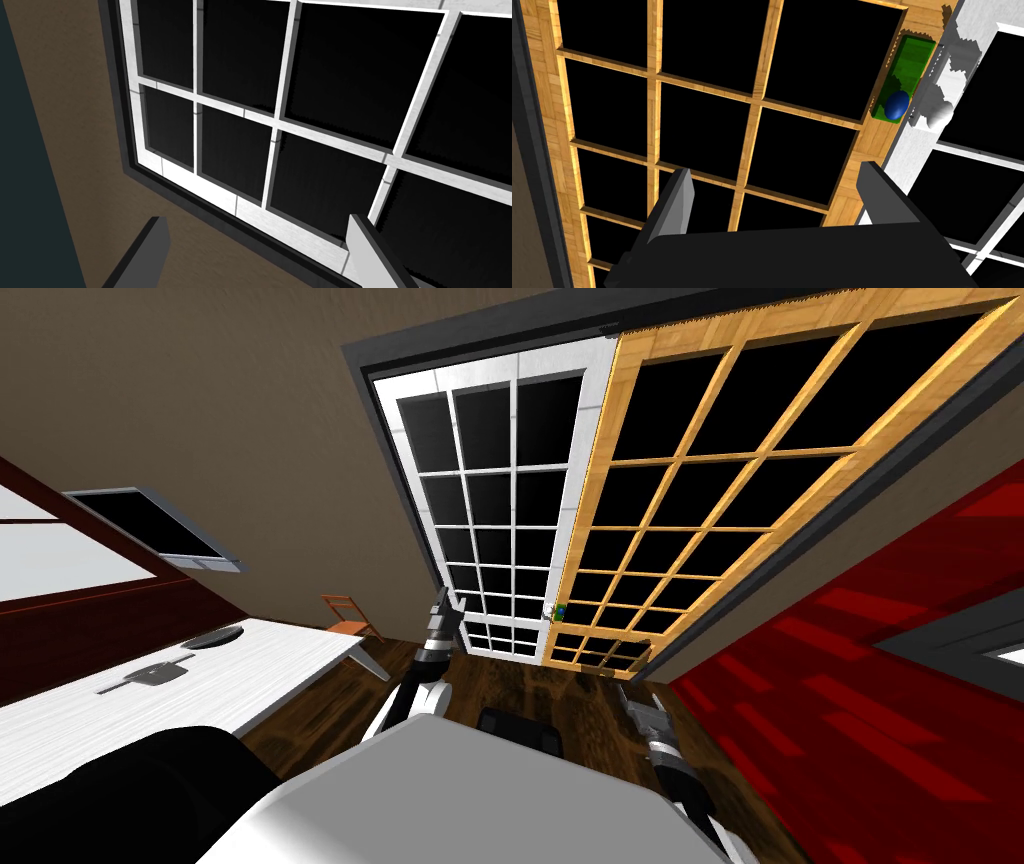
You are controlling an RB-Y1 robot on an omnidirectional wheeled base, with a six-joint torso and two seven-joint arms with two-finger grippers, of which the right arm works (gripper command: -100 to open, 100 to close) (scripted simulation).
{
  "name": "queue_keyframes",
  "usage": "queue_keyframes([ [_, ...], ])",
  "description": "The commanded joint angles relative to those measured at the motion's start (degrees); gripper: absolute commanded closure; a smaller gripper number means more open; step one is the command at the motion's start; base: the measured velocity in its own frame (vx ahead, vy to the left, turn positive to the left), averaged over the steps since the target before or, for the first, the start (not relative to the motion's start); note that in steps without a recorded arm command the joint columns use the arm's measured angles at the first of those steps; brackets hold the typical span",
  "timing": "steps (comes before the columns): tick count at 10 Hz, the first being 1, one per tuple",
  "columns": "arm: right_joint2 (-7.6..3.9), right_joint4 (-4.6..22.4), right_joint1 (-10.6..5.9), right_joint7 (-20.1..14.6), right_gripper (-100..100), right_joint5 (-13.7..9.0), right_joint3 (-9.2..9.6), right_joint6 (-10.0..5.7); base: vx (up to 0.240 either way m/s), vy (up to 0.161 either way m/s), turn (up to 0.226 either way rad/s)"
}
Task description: Pull the door open
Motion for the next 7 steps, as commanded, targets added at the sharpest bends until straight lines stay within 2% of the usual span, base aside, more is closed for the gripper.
queue_keyframes([
  [1, -1.50, -0.5, 0.86, -0.4, -100, 0.1, -1.82, 0.71, -0.145, -0.030, -0.009],
  [2, -1.98, 0.0, 0.93, -0.2, -100, 0.1, -2.87, 0.73, -0.124, -0.038, -0.010],
  [3, -1.98, 0.0, 0.93, -0.2, -100, 0.1, -2.87, 0.73, -0.068, -0.032, 0.002],
  [4, -2.72, 0.8, 0.99, 0.0, -100, 0.2, -4.68, 0.78, -0.057, -0.022, 0.014],
  [5, -2.78, 0.9, 0.98, 0.0, -100, 0.2, -4.93, 0.78, -0.052, -0.019, 0.003],
  [7, -3.19, 2.0, 0.82, 0.3, -100, 0.4, -7.13, 0.83, -0.057, -0.033, 0.023],
])
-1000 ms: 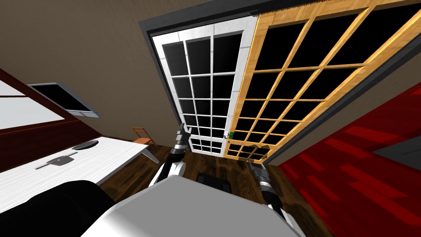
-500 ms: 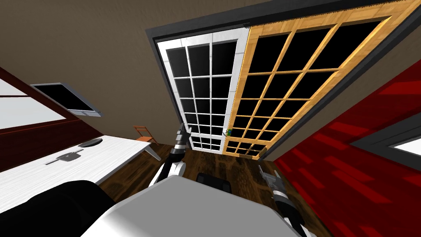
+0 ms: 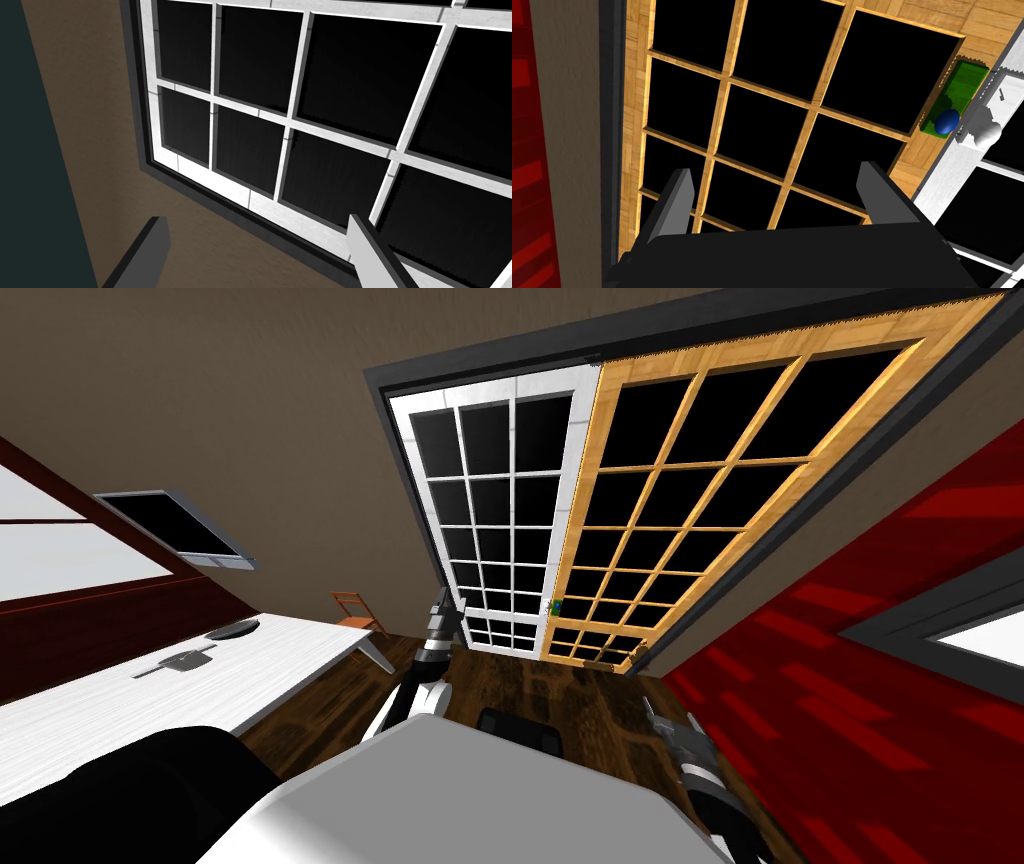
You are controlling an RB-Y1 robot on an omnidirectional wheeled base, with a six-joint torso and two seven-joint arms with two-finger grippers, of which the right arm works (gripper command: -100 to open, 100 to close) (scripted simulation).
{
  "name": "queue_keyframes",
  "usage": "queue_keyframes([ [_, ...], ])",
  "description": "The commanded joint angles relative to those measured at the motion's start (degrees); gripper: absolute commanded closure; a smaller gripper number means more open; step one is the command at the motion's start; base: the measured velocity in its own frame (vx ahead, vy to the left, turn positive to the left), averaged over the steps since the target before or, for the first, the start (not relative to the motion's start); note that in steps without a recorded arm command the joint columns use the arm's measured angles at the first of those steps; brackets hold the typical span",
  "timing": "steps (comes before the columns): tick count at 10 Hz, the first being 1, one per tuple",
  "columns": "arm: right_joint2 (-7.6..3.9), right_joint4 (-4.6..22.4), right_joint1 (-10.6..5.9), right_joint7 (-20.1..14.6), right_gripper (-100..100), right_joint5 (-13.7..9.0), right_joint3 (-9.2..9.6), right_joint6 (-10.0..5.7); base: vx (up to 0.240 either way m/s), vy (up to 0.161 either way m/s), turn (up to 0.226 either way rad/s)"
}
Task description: Pull the door open
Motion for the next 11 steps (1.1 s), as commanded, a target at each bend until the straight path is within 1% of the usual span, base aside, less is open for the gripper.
queue_keyframes([
  [1, -0.58, 2.1, -0.85, 0.5, -100, -0.1, -0.88, -0.69, -0.033, -0.023, 0.012],
  [2, -0.58, 2.3, -0.93, 0.5, -100, 0.0, -1.34, -0.69, -0.018, -0.012, 0.009],
  [3, -0.52, 3.0, -1.19, 0.7, -100, 0.2, -2.69, -0.67, -0.022, -0.022, 0.050],
  [5, 0.25, 4.0, -1.99, 1.1, -100, 0.6, -4.63, -0.67, -0.005, -0.032, 0.075],
  [6, 1.07, 4.6, -2.70, 1.3, -100, 0.9, -5.56, -0.69, 0.039, -0.026, 0.115],
  [7, 1.50, 4.9, -3.07, 1.4, -100, 1.1, -6.00, -0.70, 0.061, -0.016, 0.118],
  [8, 2.91, 5.4, -4.24, 1.5, -100, 1.6, -6.71, -0.77, 0.125, -0.032, 0.100],
  [10, 4.87, 5.9, -5.88, 1.7, -100, 2.1, -7.15, -0.90, 0.167, -0.021, 0.154],
  [11, 5.65, 6.1, -6.54, 1.8, -100, 2.4, -7.26, -0.95, 0.164, -0.009, 0.107],
])
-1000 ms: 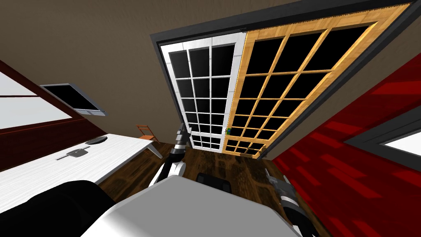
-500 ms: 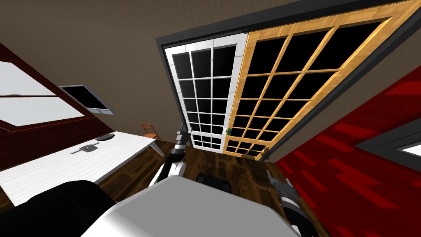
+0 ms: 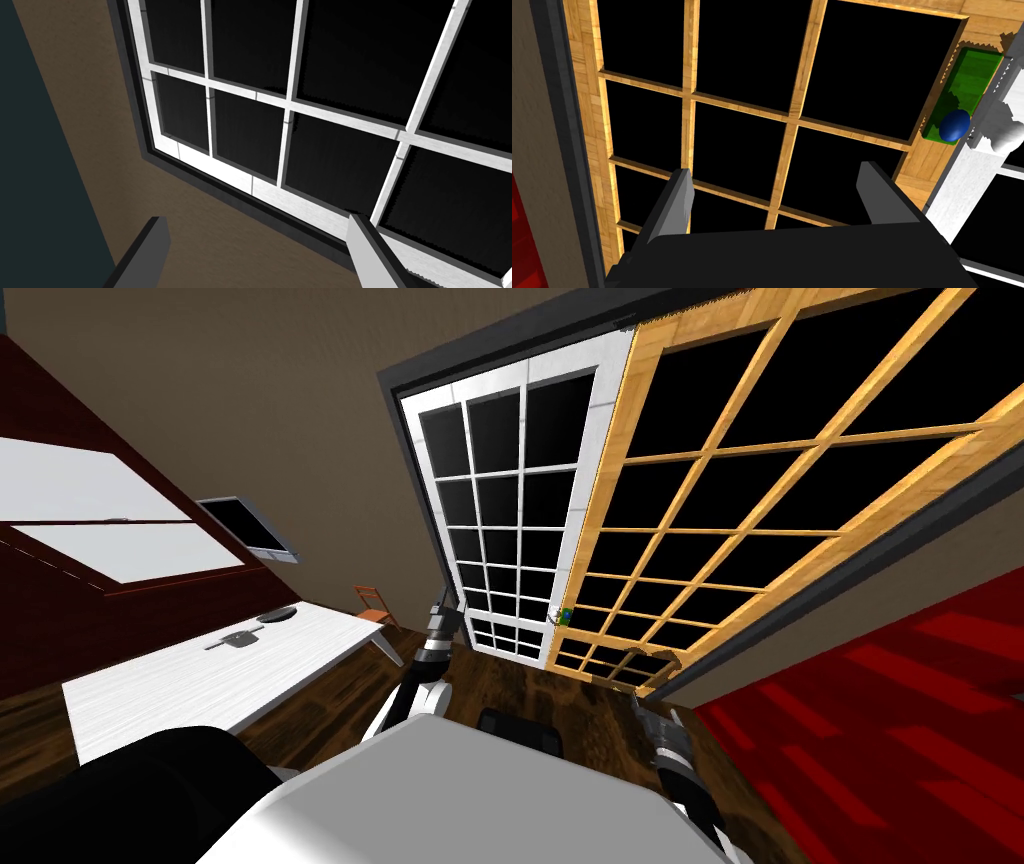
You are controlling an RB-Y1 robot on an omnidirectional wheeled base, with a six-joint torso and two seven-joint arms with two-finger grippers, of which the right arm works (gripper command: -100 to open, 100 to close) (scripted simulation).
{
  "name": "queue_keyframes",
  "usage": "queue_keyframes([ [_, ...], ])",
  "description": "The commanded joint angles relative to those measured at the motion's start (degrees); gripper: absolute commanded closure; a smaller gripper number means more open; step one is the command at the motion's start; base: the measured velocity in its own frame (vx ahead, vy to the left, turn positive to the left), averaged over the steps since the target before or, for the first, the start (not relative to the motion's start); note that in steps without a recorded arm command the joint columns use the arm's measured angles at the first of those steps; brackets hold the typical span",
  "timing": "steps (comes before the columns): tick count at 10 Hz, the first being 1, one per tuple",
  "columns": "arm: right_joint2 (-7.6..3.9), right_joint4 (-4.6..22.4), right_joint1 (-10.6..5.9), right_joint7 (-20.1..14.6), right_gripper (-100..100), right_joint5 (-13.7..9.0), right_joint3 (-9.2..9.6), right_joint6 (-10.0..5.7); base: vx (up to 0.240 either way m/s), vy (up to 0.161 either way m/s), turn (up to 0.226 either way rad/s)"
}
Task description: Pull the door open
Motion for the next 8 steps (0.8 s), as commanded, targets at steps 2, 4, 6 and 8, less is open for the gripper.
queue_keyframes([
  [2, 1.82, -0.8, -1.18, -0.5, -100, 0.6, 0.22, 0.60, 0.173, 0.018, 0.093],
  [4, 3.74, -0.6, -2.83, -0.3, -100, 1.1, 0.43, 0.42, 0.082, 0.000, 0.083],
  [6, 3.74, -0.6, -2.83, -0.3, -100, 1.1, 0.43, 0.42, 0.117, -0.008, 0.039],
  [8, 5.87, -0.5, -4.83, -0.3, -100, 1.7, 1.12, 0.16, 0.158, -0.017, 0.128],
])
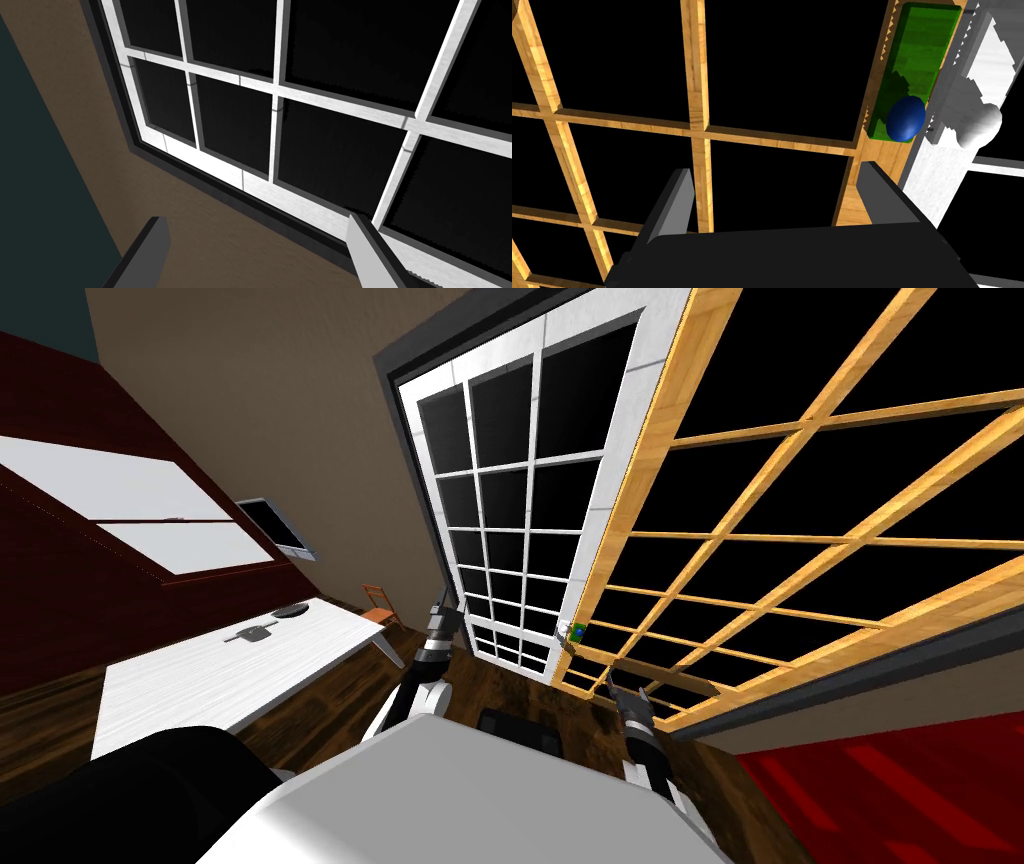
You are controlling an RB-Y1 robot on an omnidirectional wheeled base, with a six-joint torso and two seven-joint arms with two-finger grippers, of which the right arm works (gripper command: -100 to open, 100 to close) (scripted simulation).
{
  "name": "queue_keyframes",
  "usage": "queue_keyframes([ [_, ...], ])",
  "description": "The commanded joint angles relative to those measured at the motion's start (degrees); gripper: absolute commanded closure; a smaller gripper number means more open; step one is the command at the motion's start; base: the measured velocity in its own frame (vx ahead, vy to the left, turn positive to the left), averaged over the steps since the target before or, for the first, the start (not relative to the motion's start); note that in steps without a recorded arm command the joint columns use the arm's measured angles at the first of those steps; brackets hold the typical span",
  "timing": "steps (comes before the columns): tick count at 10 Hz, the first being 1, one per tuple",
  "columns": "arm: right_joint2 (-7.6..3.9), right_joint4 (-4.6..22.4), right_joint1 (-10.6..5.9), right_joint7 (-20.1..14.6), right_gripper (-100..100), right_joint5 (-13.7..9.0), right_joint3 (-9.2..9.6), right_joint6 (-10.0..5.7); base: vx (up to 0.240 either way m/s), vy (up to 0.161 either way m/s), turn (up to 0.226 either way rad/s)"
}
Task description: Pull the door open
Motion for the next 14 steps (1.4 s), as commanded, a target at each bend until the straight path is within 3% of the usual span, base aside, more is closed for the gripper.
queue_keyframes([
  [1, 1.67, -1.3, -0.80, -0.3, -100, 0.5, 0.65, 0.46, 0.195, -0.037, 0.103],
  [3, 3.04, -1.3, -2.21, -0.2, -100, 0.9, 1.26, 0.27, 0.194, -0.024, 0.088],
  [5, 3.04, -1.3, -2.21, -0.2, -100, 0.9, 1.26, 0.27, 0.076, 0.000, 0.023],
  [6, 4.34, -1.4, -3.69, -0.2, -100, 1.2, 2.00, 0.06, 0.130, 0.011, 0.116],
  [8, 4.66, -1.4, -4.06, -0.2, -100, 1.3, 2.19, 0.01, 0.142, 0.011, 0.086],
  [9, 5.55, -1.5, -5.08, -0.2, -100, 1.6, 2.70, -0.14, 0.122, 0.005, 0.077],
  [10, 5.31, -2.0, -4.20, -0.4, -100, 1.5, 2.55, 0.11, 0.063, 0.003, 0.026],
  [11, 5.31, -2.0, -4.20, -0.4, 100, 1.5, 2.55, 0.11, -0.009, 0.001, -0.019],
  [14, 5.31, -2.0, -4.20, -0.4, 100, 1.5, 2.55, 0.11, -0.017, 0.006, 0.009],
])
